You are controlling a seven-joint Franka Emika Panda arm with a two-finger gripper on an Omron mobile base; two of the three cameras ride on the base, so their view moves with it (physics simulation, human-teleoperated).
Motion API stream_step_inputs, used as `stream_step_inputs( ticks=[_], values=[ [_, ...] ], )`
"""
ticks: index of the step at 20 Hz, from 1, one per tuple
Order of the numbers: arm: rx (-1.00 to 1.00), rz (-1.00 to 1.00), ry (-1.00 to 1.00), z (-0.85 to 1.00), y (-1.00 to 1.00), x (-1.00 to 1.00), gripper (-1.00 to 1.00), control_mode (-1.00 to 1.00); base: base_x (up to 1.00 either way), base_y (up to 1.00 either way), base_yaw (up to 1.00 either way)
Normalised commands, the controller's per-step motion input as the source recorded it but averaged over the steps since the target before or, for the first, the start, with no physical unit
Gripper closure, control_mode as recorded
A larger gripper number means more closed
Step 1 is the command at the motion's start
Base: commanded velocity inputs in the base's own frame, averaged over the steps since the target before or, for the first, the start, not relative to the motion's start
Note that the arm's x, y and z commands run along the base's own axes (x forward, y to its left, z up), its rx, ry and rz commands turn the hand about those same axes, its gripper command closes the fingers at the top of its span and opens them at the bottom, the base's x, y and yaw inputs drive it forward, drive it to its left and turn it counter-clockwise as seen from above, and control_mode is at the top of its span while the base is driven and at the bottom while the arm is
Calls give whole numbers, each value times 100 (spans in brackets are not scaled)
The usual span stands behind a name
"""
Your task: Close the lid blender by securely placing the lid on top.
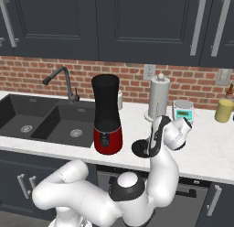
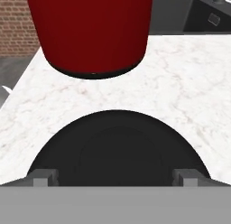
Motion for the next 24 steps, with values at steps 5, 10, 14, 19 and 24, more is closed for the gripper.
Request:
stream_step_inputs(
  ticks=[5,10,14,19,24],
  values=[
    [0,4,0,-2,0,-3,-100,-100,0,0,0],
    [0,0,0,-2,0,0,-100,-100,0,0,0],
    [0,0,0,-2,0,0,100,-100,0,0,0],
    [0,0,0,0,0,0,100,-100,0,0,0],
    [0,0,0,0,0,0,100,-100,0,0,0]
  ],
)
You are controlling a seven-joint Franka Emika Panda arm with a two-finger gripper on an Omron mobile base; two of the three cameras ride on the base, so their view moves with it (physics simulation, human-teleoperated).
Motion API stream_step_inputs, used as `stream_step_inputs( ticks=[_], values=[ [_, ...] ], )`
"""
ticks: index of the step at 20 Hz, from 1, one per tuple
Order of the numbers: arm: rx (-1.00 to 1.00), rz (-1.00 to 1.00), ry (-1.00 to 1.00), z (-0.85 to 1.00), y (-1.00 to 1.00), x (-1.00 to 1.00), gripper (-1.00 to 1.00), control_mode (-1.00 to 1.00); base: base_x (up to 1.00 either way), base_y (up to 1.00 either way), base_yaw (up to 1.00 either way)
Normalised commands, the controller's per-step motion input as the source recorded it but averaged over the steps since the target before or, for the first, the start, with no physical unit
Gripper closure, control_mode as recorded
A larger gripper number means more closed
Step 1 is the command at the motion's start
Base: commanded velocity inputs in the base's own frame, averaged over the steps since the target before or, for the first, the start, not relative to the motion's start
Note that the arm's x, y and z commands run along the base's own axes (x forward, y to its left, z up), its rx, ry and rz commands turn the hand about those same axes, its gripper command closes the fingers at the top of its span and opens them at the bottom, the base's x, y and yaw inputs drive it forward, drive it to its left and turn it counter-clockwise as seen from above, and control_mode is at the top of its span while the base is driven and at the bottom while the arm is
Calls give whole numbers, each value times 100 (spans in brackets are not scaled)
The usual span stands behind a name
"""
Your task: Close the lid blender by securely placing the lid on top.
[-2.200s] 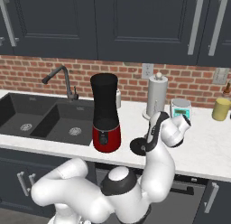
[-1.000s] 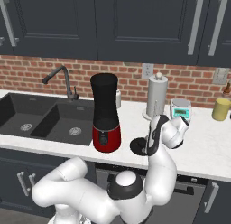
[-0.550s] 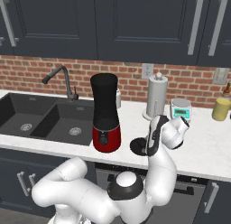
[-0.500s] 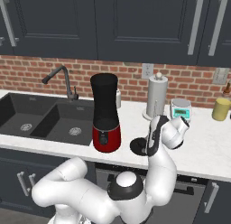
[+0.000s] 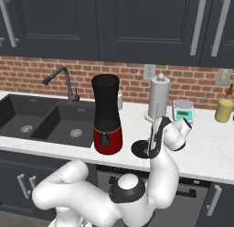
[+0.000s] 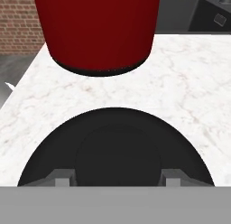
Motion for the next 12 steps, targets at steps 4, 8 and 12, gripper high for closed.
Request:
stream_step_inputs(
  ticks=[4,8,12],
  values=[
    [0,0,0,0,0,-3,100,-100,0,0,0],
    [1,0,-5,17,-8,-46,100,-100,0,0,0],
    [7,0,-6,44,-30,-65,100,-100,0,0,0]
  ],
)
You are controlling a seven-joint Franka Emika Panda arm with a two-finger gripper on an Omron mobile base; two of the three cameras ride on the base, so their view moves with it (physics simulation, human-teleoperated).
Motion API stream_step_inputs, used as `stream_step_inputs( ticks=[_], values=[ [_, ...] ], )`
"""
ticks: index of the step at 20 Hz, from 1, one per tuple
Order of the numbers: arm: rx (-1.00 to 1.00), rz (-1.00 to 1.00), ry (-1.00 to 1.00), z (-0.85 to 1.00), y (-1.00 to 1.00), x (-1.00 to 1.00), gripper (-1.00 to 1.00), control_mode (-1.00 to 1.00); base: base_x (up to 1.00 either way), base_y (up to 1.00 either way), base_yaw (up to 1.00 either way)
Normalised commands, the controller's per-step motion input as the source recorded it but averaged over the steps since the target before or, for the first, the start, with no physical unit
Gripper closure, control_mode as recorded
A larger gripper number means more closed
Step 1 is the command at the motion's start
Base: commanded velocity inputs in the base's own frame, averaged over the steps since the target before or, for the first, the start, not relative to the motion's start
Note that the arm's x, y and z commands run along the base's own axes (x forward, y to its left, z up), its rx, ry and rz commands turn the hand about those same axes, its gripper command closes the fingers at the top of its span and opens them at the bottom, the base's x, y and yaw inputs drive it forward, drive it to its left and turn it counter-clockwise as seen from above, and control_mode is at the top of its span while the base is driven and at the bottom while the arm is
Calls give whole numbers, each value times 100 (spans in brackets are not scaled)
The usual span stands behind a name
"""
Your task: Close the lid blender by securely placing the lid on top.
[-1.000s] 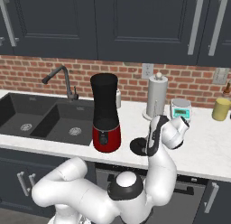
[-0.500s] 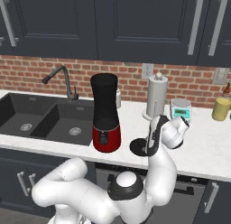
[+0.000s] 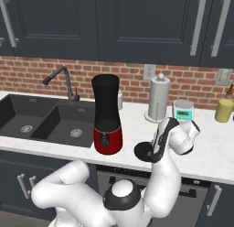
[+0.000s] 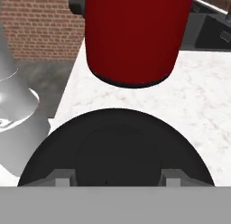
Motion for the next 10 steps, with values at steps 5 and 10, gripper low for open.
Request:
stream_step_inputs(
  ticks=[5,10],
  values=[
    [12,-2,-19,91,-34,-46,100,-100,0,0,0],
    [15,-7,-15,100,-21,-21,100,-100,0,0,0]
  ],
)
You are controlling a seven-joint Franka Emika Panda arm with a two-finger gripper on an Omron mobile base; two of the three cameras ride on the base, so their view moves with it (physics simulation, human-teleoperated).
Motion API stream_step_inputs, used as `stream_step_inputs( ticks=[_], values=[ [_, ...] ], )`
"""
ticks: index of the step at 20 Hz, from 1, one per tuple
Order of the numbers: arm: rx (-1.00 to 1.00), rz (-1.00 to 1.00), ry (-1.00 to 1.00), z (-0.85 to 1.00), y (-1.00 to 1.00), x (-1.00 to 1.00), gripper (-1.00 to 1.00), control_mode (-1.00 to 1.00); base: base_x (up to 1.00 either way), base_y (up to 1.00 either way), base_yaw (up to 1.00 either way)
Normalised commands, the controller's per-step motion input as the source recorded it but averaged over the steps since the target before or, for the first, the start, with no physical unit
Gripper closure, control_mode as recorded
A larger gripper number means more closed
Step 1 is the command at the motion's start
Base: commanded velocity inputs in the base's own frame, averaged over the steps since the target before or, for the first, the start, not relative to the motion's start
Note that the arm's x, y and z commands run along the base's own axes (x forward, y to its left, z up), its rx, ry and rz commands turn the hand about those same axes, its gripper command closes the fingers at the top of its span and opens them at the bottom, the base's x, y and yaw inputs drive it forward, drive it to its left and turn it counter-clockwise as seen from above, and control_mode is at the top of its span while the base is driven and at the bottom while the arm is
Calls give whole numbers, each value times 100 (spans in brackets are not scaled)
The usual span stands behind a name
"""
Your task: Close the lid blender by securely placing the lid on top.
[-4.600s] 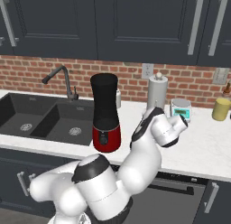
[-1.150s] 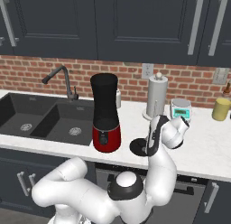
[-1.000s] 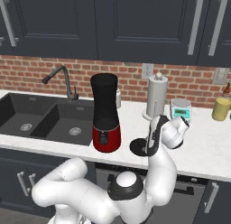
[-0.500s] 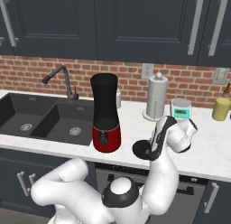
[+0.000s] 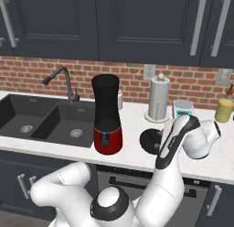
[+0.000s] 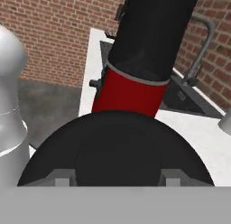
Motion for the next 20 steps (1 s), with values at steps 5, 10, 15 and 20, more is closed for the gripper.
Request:
stream_step_inputs(
  ticks=[5,10,15,20],
  values=[
    [13,-7,-14,100,-1,3,100,-100,0,0,0],
    [13,-5,-2,100,0,3,100,-100,0,0,0],
    [12,-2,0,100,2,1,100,-100,0,0,0],
    [7,0,0,99,21,2,100,-100,0,0,0]
  ],
)
